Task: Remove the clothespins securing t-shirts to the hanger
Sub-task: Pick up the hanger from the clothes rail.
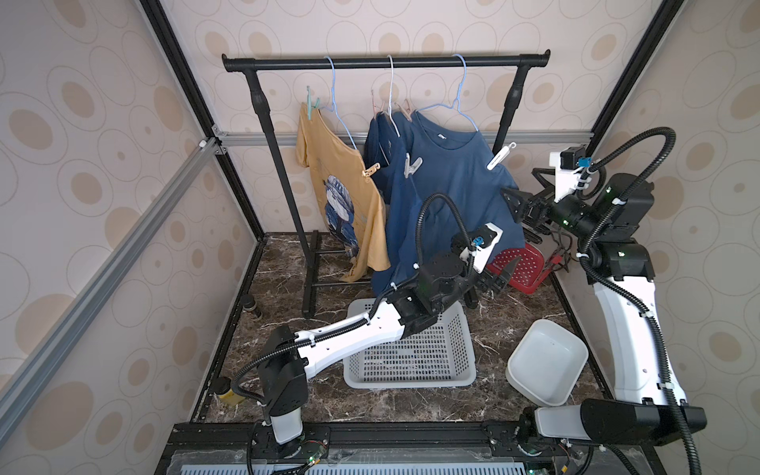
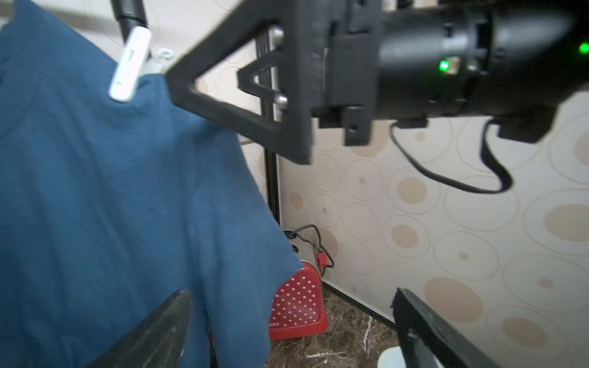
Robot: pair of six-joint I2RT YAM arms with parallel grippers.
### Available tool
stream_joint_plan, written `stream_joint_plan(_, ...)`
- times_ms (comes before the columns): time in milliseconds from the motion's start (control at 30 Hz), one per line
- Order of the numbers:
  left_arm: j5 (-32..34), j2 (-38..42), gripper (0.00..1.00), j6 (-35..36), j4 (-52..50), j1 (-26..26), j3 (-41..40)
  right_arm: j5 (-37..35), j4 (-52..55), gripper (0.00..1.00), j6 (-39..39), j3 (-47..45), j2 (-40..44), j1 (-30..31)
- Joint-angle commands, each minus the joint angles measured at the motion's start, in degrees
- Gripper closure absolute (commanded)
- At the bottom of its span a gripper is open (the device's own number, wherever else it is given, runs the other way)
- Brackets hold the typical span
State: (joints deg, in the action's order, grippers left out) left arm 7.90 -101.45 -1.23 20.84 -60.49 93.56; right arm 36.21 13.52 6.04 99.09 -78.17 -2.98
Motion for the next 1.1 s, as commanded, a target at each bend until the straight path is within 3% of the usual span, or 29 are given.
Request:
stream_joint_plan(0, -1.53, 0.42, 0.01, 0.19, -2.21, 2.31, 2.79, 2.16, -3.71, 0.01, 0.51, -0.36, -0.87, -0.64)
stream_joint_plan(267, -3.91, -1.31, 0.01, -0.83, -0.74, 5.94, 6.25, 3.08, -11.06, 0.06, -2.53, -2.88, -3.13, -0.66)
stream_joint_plan(533, -4.17, -1.73, 0.01, -2.09, -1.11, 7.67, 7.35, 6.36, -13.34, 0.34, -9.88, 0.85, -7.97, -0.63)
stream_joint_plan(1067, -1.57, -0.13, 0.01, -2.55, -0.8, 8.79, 5.59, 7.1, -13.22, 0.65, -12.41, 3.9, -10.99, 2.86)
